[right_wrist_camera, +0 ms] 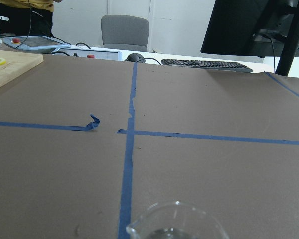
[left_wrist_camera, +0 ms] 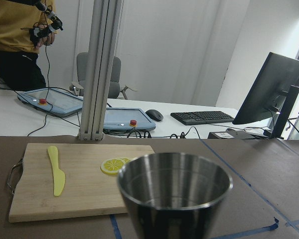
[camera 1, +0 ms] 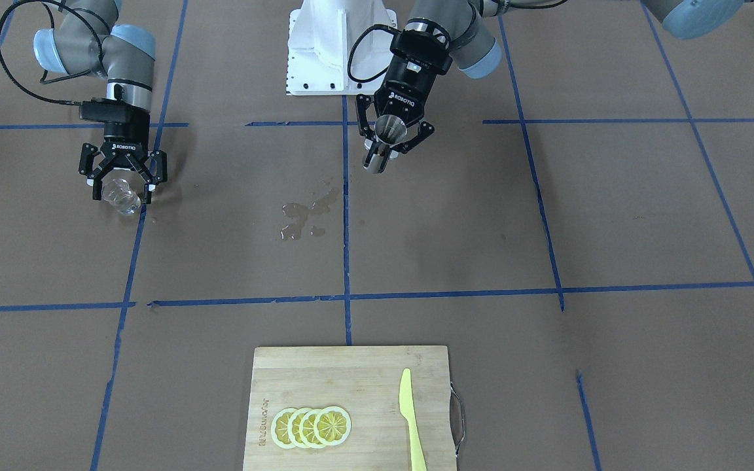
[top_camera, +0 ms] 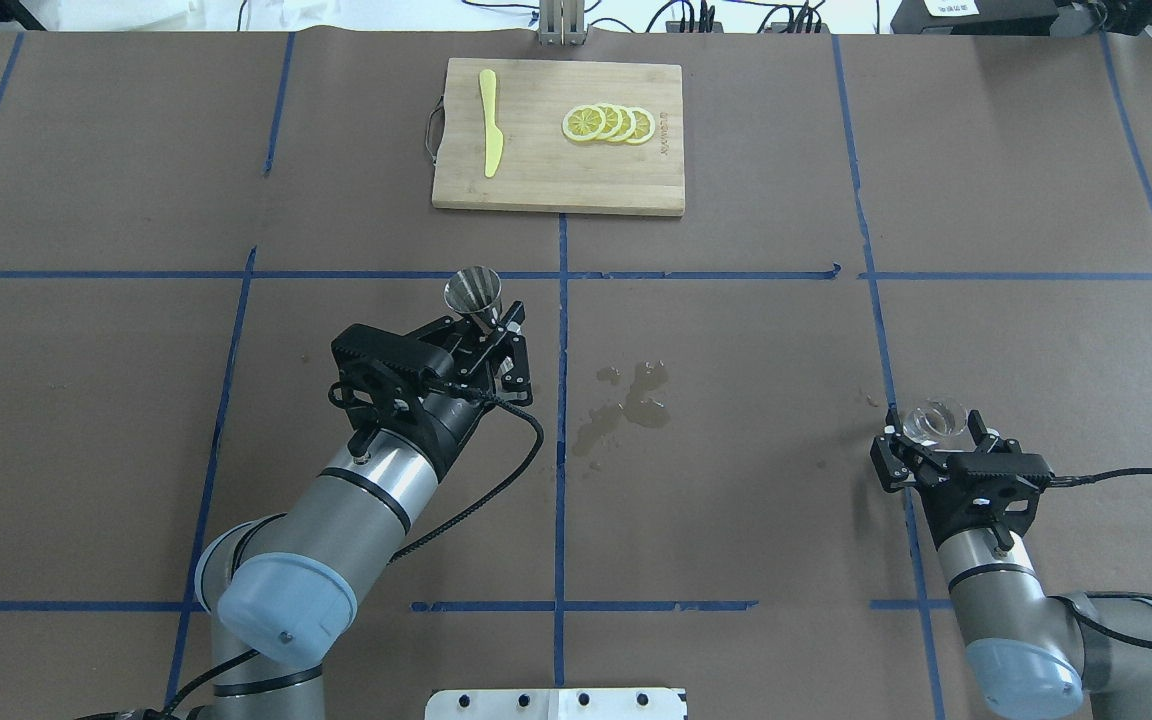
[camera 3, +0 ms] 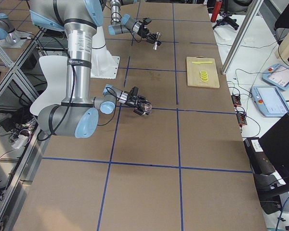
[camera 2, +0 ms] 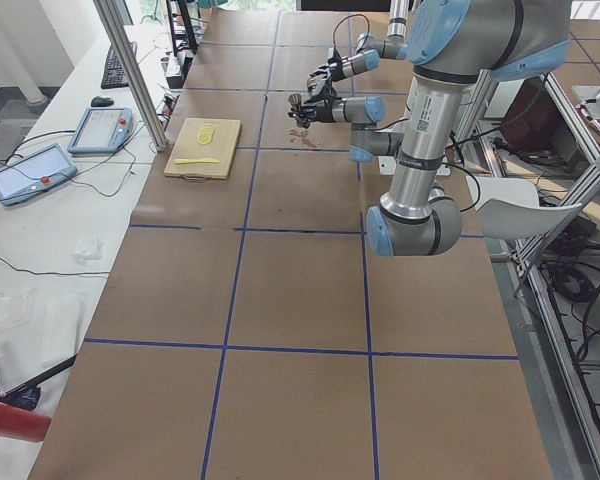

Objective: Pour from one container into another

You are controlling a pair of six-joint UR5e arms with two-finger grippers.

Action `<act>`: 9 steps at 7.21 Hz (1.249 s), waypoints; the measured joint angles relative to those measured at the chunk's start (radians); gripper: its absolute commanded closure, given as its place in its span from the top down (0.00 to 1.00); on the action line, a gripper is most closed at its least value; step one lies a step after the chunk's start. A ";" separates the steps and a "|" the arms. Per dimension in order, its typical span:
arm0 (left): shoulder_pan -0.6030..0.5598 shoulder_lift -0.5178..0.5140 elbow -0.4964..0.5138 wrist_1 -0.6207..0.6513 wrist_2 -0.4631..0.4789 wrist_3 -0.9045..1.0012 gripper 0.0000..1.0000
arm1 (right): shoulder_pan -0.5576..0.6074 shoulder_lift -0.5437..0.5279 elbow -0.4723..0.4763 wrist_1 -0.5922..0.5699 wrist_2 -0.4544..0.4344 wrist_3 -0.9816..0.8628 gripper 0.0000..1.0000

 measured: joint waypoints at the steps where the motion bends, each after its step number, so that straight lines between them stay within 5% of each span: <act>1: 0.000 0.000 0.000 0.000 0.000 0.000 0.00 | 0.000 0.000 0.000 0.001 0.004 0.000 0.64; 5: 0.000 -0.001 -0.001 0.000 0.000 0.001 0.00 | 0.006 -0.001 0.006 0.001 0.015 -0.002 0.41; 6: 0.000 -0.001 -0.001 0.000 0.000 0.001 0.00 | 0.007 -0.001 0.007 0.001 0.016 -0.003 0.14; 7: 0.000 0.000 -0.001 0.000 0.000 0.001 0.00 | 0.009 -0.001 0.009 0.002 0.019 -0.005 0.00; 9: 0.000 0.000 -0.001 0.000 0.000 0.001 0.00 | 0.014 -0.004 0.030 0.005 0.023 -0.010 0.00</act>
